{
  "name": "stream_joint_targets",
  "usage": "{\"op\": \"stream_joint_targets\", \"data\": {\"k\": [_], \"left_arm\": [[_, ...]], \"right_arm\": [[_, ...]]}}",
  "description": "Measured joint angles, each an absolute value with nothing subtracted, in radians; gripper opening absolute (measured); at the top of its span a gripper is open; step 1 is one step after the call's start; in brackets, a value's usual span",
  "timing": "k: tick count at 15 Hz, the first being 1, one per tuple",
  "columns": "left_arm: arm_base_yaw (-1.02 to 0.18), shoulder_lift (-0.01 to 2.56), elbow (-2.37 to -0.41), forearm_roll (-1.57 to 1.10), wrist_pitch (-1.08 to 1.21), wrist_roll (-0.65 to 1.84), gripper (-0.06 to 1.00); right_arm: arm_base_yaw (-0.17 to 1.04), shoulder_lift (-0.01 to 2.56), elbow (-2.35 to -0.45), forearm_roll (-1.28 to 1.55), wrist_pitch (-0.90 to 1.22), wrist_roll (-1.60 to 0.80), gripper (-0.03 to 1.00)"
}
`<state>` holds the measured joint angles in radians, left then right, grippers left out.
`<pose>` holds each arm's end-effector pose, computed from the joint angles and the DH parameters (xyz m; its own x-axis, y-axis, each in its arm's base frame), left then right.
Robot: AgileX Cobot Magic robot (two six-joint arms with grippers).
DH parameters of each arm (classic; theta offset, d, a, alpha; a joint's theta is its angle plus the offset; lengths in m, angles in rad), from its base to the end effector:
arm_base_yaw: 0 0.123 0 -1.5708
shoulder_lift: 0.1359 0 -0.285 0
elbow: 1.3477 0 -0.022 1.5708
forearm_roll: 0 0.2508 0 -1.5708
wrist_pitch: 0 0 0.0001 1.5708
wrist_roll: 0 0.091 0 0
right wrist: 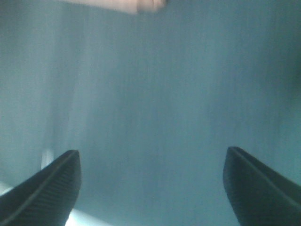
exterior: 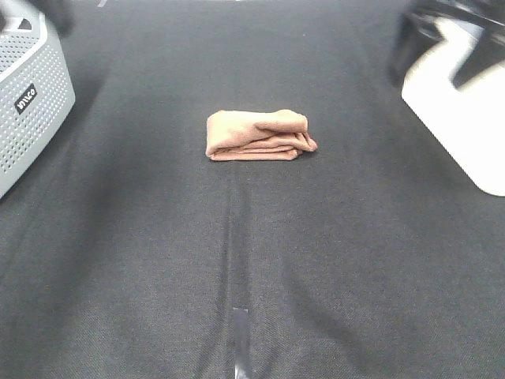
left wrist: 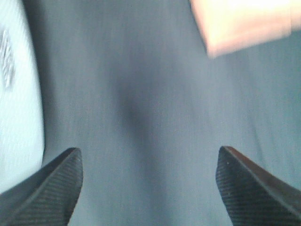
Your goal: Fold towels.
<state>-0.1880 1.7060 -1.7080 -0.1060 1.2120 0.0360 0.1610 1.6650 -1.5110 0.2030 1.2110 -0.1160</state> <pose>0.3554 -0.0768 0.3603 -0.8850 0.1670 -0.4347 0.2271 0.9697 -0.0898 0.3358 0.0719 0.3203 -0.9328 -0.1949 -0.3030 -0.2534 0.9528 0.1672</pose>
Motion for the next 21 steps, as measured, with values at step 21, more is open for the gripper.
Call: {"op": "stream_joint_targets", "data": {"k": [21], "left_arm": [[-0.188,0.037,-0.502,-0.137,1.055,0.228,0.74]], "right_arm": [[0.161,0.121,-0.512,0.081,1.074,-0.116,0.78]]}}
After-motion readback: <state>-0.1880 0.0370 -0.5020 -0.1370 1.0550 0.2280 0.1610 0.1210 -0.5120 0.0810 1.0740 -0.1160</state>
